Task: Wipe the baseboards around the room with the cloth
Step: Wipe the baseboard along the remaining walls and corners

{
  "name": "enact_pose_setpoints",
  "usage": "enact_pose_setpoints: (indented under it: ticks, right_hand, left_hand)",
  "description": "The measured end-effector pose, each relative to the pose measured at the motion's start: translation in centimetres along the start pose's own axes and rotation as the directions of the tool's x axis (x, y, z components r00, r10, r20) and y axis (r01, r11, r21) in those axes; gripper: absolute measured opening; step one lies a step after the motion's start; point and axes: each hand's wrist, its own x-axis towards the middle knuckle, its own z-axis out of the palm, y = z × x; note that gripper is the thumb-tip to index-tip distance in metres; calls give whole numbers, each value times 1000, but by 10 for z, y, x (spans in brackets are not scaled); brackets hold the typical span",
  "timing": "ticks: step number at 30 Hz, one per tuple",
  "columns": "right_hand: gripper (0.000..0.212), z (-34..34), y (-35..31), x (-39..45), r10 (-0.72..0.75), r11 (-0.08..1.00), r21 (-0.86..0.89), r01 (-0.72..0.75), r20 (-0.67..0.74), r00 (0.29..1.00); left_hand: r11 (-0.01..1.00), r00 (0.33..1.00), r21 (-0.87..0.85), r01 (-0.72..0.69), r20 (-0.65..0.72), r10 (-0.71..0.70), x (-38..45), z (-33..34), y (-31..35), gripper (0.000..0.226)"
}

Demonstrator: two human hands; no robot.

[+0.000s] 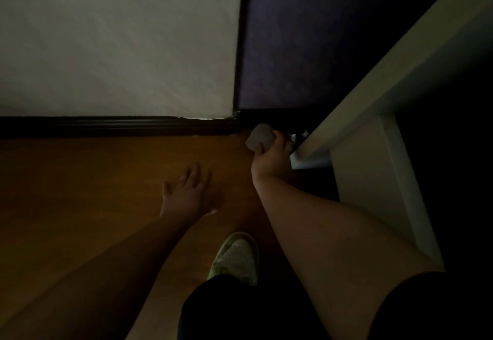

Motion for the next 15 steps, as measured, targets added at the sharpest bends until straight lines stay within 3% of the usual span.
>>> enact_pose_setpoints:
  ticks: [5, 15]
  right_hand:
    - [55, -1, -1, 11, 90, 989, 120, -86, -30, 995]
    - [57, 5, 1, 25, 74, 996, 44, -74, 11, 997]
  left_hand:
    - [1000, 1000, 21, 0, -4, 0, 1, 0, 2, 102]
    - [1000, 1000, 22, 0, 18, 0, 2, 4, 1, 105]
